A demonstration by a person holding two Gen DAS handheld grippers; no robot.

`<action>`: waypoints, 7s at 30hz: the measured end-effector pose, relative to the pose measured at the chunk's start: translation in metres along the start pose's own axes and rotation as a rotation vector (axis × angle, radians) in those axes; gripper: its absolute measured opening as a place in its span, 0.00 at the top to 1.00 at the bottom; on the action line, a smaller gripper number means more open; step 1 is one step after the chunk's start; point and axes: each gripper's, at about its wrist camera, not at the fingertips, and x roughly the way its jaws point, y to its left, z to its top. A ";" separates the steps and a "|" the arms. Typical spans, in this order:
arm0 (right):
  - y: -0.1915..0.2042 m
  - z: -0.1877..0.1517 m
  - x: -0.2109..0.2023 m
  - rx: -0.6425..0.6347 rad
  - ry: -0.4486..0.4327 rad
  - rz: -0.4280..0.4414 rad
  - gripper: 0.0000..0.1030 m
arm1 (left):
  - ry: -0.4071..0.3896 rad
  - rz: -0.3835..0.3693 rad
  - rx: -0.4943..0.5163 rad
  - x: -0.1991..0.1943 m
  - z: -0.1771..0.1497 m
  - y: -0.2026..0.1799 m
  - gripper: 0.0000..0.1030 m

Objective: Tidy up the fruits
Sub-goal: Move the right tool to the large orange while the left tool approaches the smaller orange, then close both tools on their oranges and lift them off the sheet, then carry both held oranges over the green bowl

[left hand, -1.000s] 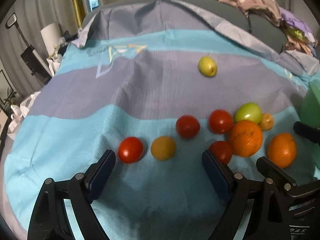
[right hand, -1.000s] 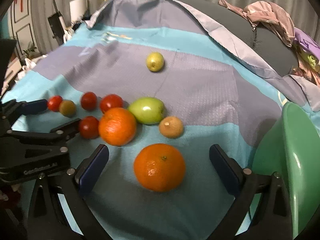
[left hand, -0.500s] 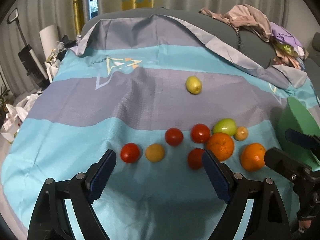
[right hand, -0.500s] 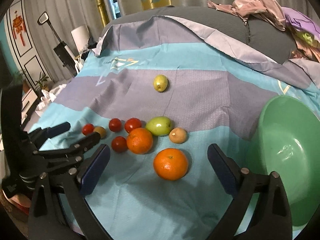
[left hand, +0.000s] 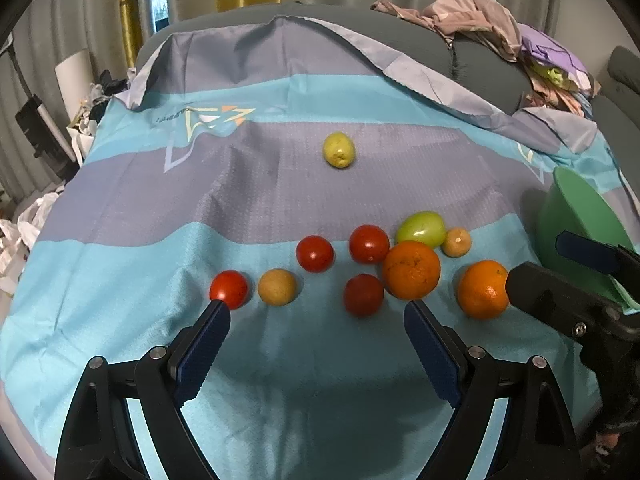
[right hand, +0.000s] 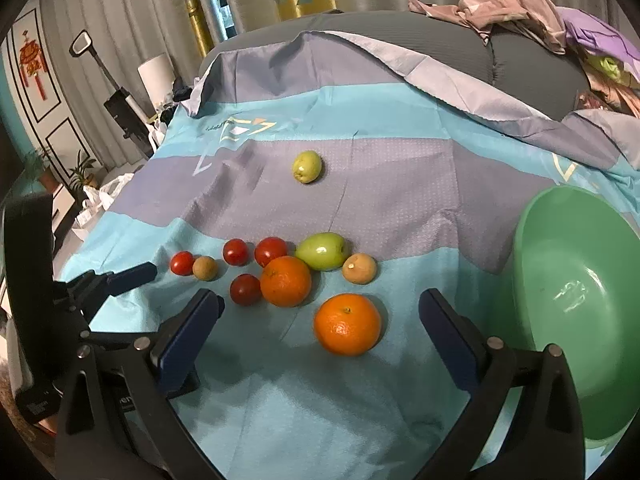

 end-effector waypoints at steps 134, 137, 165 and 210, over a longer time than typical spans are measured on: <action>-0.023 0.001 0.000 0.087 0.055 0.040 0.54 | 0.068 -0.311 -0.099 -0.002 0.045 -0.021 0.58; -0.025 0.002 -0.005 0.094 0.041 0.041 0.54 | 0.057 -0.314 -0.101 -0.006 0.045 -0.020 0.58; -0.069 0.009 -0.046 0.185 -0.051 0.039 0.54 | -0.045 -0.285 0.008 -0.029 0.045 -0.053 0.58; -0.181 -0.009 -0.109 0.434 -0.177 -0.077 0.54 | -0.079 -0.423 0.157 -0.027 0.057 -0.190 0.58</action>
